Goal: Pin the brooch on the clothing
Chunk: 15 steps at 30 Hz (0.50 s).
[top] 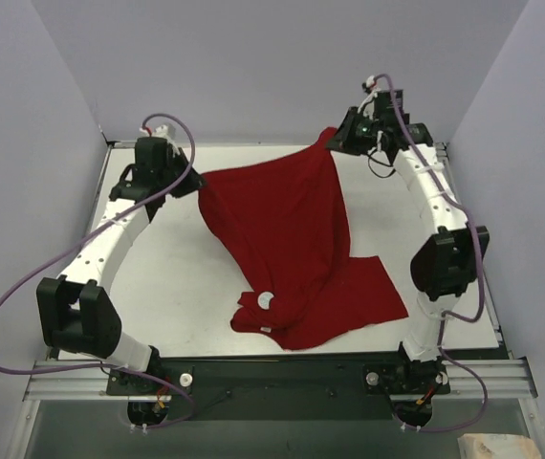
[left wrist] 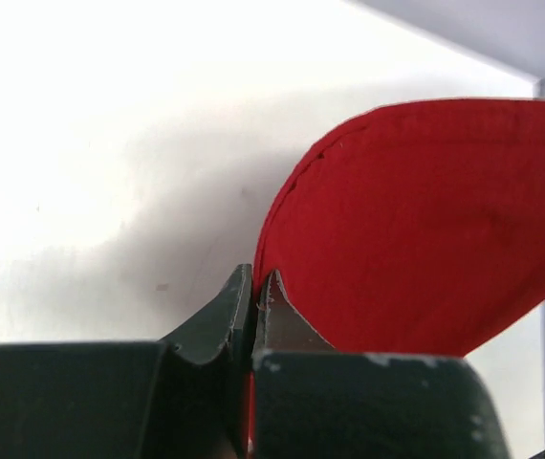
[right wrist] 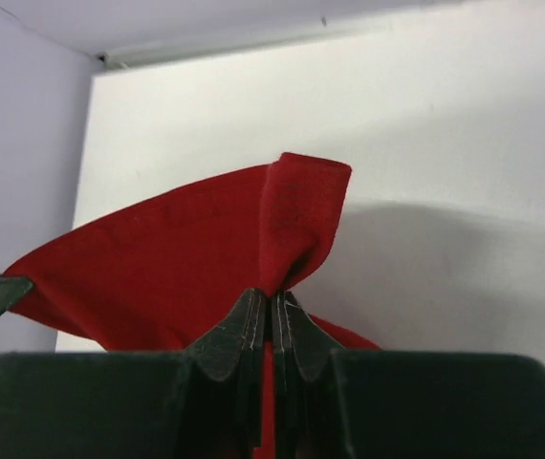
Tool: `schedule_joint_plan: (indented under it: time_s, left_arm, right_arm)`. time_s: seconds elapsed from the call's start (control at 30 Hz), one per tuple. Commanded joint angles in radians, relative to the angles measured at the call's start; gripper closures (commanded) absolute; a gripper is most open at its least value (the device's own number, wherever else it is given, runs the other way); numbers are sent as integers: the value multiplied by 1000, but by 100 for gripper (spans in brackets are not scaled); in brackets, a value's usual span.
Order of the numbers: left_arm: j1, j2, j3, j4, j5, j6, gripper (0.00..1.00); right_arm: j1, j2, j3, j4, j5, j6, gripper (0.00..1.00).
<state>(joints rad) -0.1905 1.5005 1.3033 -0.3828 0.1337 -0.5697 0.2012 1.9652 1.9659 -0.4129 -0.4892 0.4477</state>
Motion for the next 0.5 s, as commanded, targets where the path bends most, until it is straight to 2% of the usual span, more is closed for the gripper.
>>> schedule_joint_plan:
  time_s: [0.0, 0.03, 0.13, 0.23, 0.47]
  left_arm:
    - [19, -19, 232, -62, 40, 63, 100]
    - [22, -10, 329, -79, 41, 70, 100]
    - [22, -2, 491, -134, 53, 87, 100]
    - [22, -19, 607, -157, 61, 102, 100]
    - [20, -106, 754, -246, 72, 188, 100]
  right_arm:
    - [-8, -213, -32, 45, 37, -14, 100]
    - [-6, -236, -33, 58, 44, -12, 100]
    - [-9, -340, -39, 88, 61, -10, 100]
    - [-9, -451, -74, 141, 77, -10, 100]
    - [-9, -742, -232, 273, 101, -24, 100]
